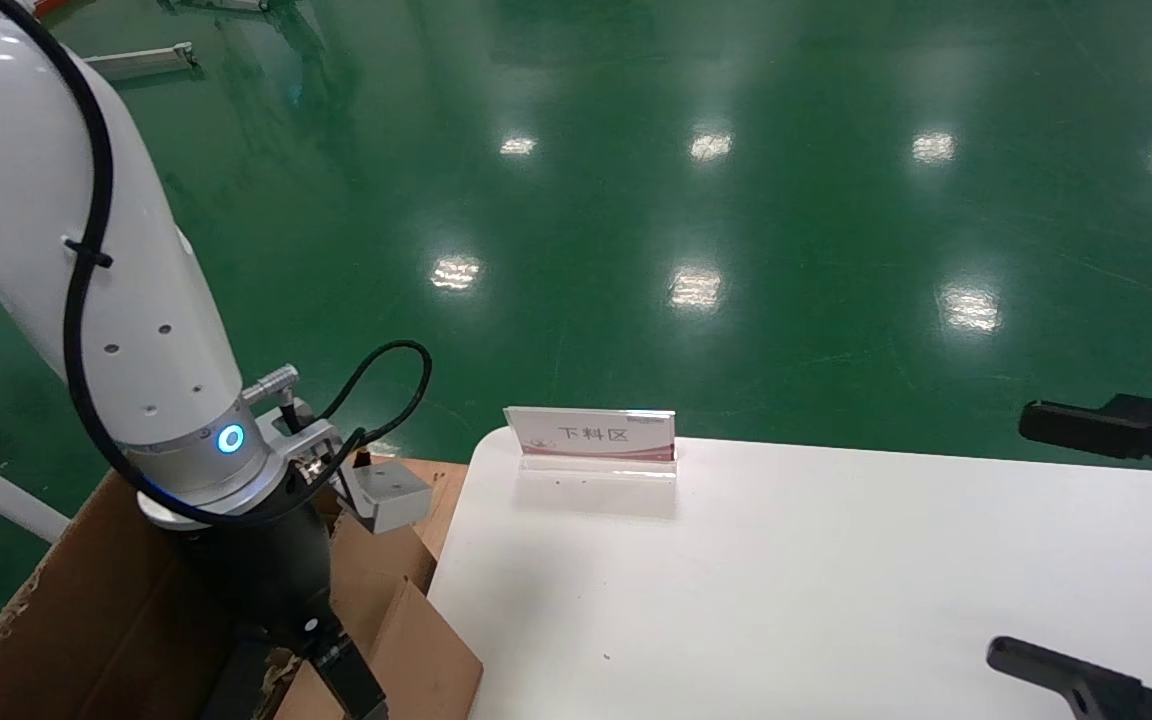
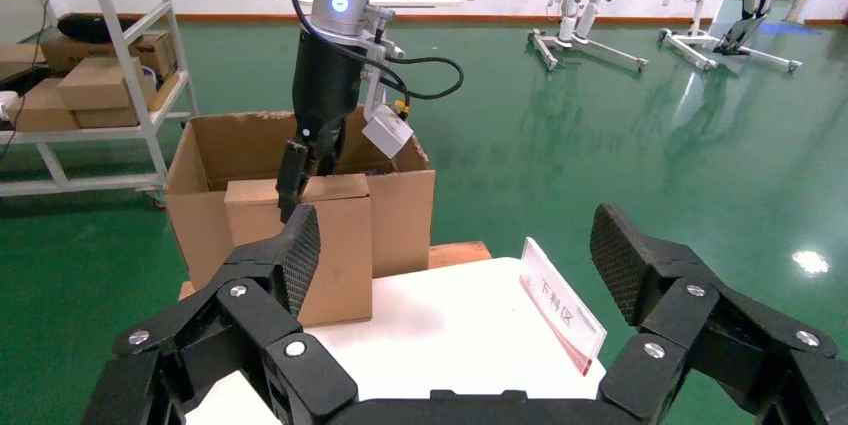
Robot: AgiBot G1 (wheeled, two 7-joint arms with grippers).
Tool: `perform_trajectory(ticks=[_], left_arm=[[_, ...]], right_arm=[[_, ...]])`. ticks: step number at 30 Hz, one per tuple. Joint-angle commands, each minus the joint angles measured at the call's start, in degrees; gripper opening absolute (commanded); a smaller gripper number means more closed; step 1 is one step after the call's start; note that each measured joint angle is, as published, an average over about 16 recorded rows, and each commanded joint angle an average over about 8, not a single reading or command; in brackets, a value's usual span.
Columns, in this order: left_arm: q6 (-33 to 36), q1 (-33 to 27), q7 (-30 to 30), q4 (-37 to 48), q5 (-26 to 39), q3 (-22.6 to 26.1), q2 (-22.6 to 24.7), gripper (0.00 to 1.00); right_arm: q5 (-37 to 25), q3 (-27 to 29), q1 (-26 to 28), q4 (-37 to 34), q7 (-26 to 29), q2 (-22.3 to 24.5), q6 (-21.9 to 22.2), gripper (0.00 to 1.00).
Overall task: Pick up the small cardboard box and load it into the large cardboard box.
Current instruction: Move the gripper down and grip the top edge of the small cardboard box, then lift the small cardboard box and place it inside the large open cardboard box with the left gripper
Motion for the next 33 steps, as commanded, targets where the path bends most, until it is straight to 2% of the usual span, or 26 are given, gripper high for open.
perform_trajectory(ticks=[1,3,4,11,12,24,33], left_arm=[[-0.02,0.01,0.01,0.00,0.00,-0.01,0.00,0.00],[-0.02,0.01,0.01,0.00,0.00,-0.01,0.00,0.00],[-0.02,0.01,0.01,0.00,0.00,-0.01,0.00,0.00],[-0.02,0.00,0.01,0.01,0.00,-0.02,0.00,0.00],[-0.01,0.00,0.01,0.01,0.00,-0.02,0.00,0.00],[0.06,-0.24,0.06,0.10,-0.01,-0.33,0.06,0.00],[1.39,-3.49,1.64,0.99,0.34,-3.31,-0.08,0.00]], right_arm=[[0.00,0.00,0.00,0.00,0.00,0.00,0.00,0.00],[0.00,0.00,0.00,0.00,0.00,0.00,0.00,0.00],[0.00,0.00,0.00,0.00,0.00,0.00,0.00,0.06],[0.00,0.00,0.00,0.00,0.00,0.00,0.00,0.93],[0.00,0.00,0.00,0.00,0.00,0.00,0.00,1.00],[0.00,0.00,0.00,0.00,0.00,0.00,0.00,1.00],[0.00,0.00,0.00,0.00,0.00,0.00,0.00,1.00]])
